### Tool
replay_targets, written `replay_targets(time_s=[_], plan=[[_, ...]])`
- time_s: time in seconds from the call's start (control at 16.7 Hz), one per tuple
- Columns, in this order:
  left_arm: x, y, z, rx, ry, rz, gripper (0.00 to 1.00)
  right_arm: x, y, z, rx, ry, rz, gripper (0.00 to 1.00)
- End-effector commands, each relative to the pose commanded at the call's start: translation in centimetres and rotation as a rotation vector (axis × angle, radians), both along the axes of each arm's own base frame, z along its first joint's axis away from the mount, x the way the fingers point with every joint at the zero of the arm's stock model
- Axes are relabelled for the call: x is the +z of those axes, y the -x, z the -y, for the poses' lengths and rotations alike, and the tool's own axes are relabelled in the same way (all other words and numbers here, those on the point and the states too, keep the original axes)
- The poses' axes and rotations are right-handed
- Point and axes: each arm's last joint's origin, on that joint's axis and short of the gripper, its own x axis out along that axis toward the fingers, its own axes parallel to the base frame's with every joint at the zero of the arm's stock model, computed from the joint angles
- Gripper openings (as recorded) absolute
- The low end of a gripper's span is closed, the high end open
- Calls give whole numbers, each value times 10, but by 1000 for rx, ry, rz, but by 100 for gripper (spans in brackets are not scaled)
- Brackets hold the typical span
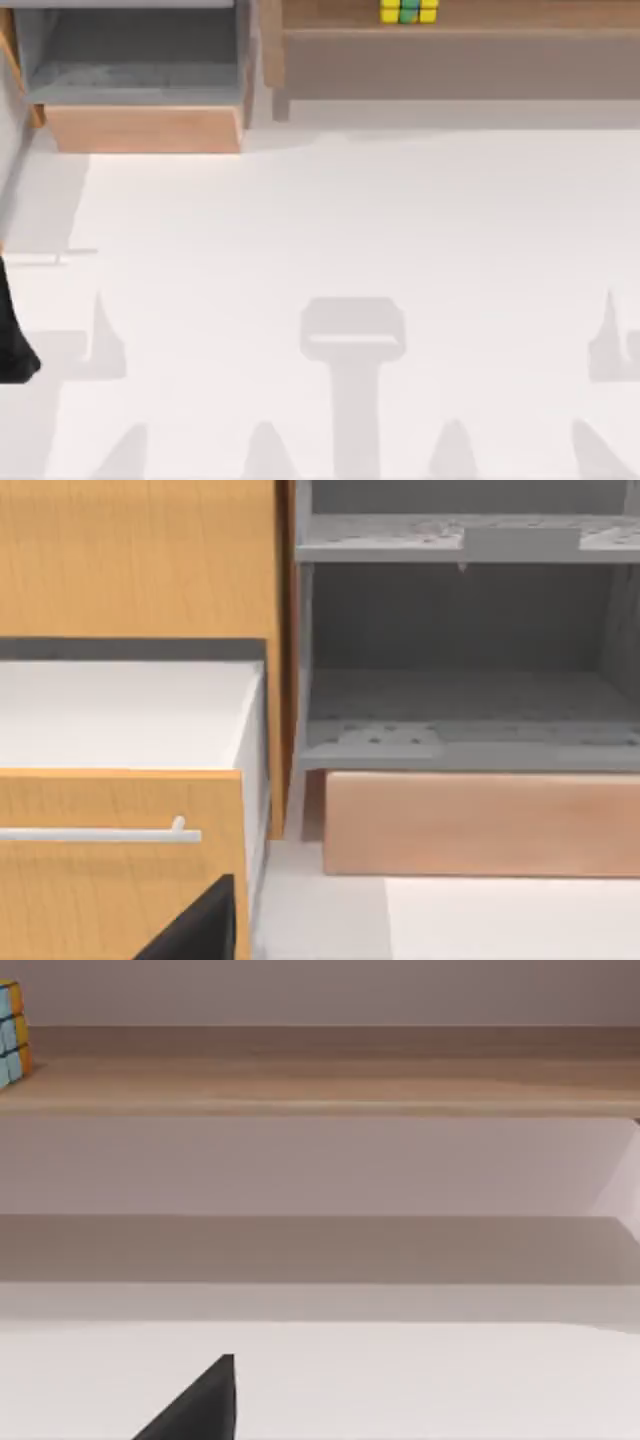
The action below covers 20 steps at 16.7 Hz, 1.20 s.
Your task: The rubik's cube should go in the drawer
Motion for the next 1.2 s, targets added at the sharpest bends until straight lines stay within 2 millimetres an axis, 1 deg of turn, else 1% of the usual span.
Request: replay_targets(time_s=[0.18, 0.3, 0.48, 0.6, 0.72, 0.9, 1.02, 1.2], plan=[[2, 0, 0, 0, 1, 1, 100, 0, 0, 0, 0, 0, 0, 100], [11, -1, 2, -3, 9, 7, 100, 0, 0, 0, 0, 0, 0, 100], [39, -8, 6, -15, 29, 14, 100, 0, 0, 0, 0, 0, 0, 100], [61, -18, 12, -24, 41, 6, 100, 0, 0, 0, 0, 0, 0, 100], [83, -37, 20, -28, 47, -12, 100, 0, 0, 0, 0, 0, 0, 100], [114, -79, 42, -26, 41, -35, 100, 0, 0, 0, 0, 0, 0, 100], [131, -112, 63, -22, 30, -31, 100, 0, 0, 0, 0, 0, 0, 100], [147, -164, 107, -21, 14, -4, 100, 0, 0, 0, 0, 0, 0, 100]])
